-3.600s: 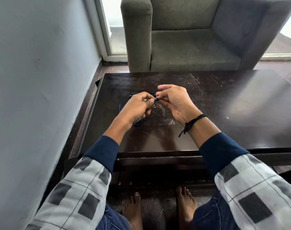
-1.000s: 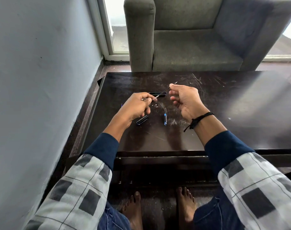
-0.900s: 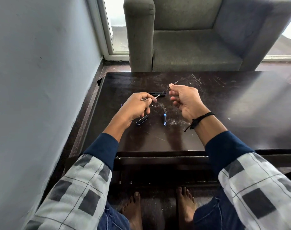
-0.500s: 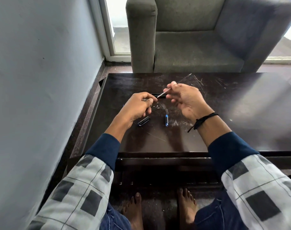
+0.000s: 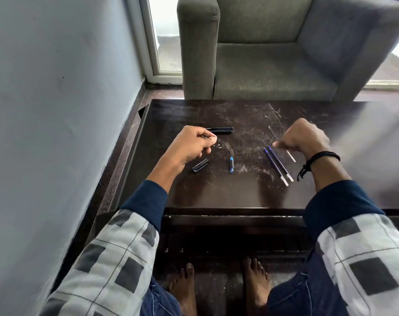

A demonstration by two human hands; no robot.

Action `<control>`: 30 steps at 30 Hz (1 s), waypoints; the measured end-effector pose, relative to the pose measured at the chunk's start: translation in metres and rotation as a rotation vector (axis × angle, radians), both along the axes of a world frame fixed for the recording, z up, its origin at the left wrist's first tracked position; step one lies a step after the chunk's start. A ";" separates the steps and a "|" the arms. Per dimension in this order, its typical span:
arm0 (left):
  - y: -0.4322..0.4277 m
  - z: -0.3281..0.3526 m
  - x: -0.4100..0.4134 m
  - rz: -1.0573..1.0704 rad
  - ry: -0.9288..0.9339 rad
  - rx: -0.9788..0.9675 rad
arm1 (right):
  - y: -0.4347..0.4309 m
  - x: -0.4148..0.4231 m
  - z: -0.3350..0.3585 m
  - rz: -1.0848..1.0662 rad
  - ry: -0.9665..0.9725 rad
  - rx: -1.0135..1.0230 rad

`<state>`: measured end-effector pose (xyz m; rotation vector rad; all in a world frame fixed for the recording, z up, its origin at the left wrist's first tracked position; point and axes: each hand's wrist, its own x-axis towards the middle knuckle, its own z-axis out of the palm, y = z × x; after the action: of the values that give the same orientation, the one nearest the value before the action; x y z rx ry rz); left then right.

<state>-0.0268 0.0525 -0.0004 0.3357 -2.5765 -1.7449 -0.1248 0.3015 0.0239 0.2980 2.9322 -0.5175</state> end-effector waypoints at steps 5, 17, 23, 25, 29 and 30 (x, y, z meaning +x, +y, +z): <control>-0.001 0.001 0.001 0.001 0.003 -0.007 | -0.001 0.006 -0.006 0.006 -0.087 0.112; -0.010 0.007 0.005 0.036 0.039 0.014 | 0.000 -0.002 -0.011 -0.023 -0.213 0.086; -0.010 0.009 0.005 0.035 0.042 0.007 | 0.004 -0.008 -0.018 -0.007 -0.177 0.111; -0.010 0.008 0.005 0.033 0.036 0.004 | 0.003 -0.009 -0.019 0.010 -0.162 0.144; -0.015 0.012 0.007 0.044 0.048 -0.006 | -0.001 -0.006 -0.020 0.043 -0.064 0.149; -0.017 0.014 0.008 0.052 0.060 -0.008 | -0.002 -0.006 -0.020 0.061 -0.014 0.130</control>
<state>-0.0193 0.0351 0.0141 0.3409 -2.5096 -1.6998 -0.1308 0.2990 0.0038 0.2248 2.9557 -0.3157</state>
